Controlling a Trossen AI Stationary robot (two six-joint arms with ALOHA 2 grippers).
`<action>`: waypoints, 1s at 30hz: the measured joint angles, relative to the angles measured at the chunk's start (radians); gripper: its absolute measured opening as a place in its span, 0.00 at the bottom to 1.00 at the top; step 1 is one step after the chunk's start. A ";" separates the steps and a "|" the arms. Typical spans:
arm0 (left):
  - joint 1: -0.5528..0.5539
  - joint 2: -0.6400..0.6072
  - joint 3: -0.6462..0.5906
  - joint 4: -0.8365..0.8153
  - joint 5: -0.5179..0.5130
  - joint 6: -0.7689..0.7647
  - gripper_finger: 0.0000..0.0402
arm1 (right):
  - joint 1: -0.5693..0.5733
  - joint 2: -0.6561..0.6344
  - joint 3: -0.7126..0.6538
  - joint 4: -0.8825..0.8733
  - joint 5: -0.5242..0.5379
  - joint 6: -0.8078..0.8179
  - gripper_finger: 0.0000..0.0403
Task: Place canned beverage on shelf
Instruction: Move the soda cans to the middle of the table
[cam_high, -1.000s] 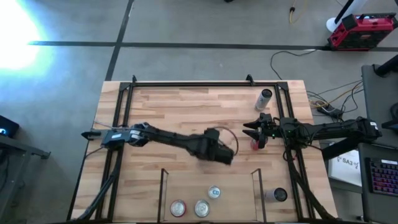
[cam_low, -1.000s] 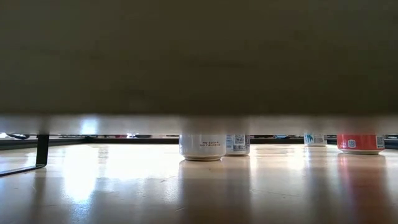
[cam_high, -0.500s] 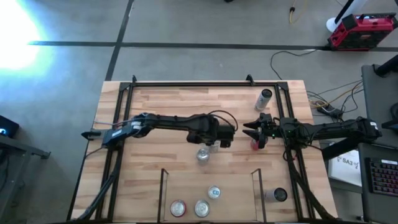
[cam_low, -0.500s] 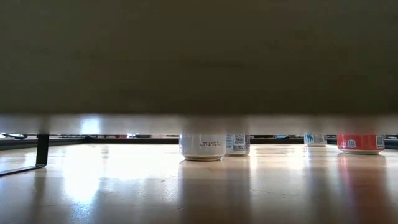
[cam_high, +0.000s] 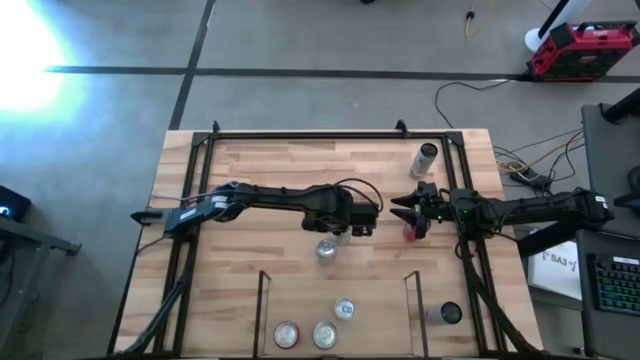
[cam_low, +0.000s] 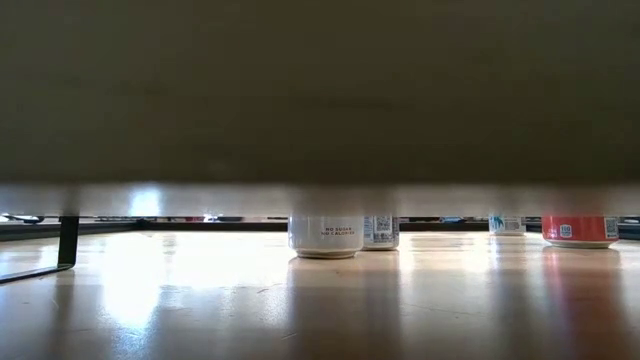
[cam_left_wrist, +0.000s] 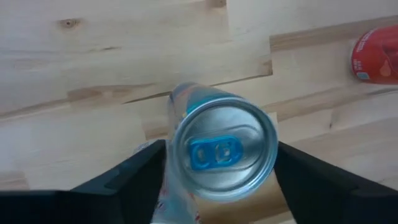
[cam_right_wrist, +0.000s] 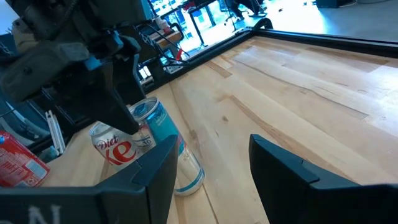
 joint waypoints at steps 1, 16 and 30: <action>0.000 0.004 0.000 0.005 -0.001 0.000 0.62 | 0.000 0.000 0.000 0.000 0.000 0.000 0.45; 0.000 0.033 0.009 -0.013 0.003 -0.404 0.63 | 0.000 0.000 0.000 0.000 0.000 0.000 0.45; 0.003 0.038 0.005 -0.049 0.020 -0.859 0.61 | 0.000 0.000 0.000 0.000 0.000 0.000 0.45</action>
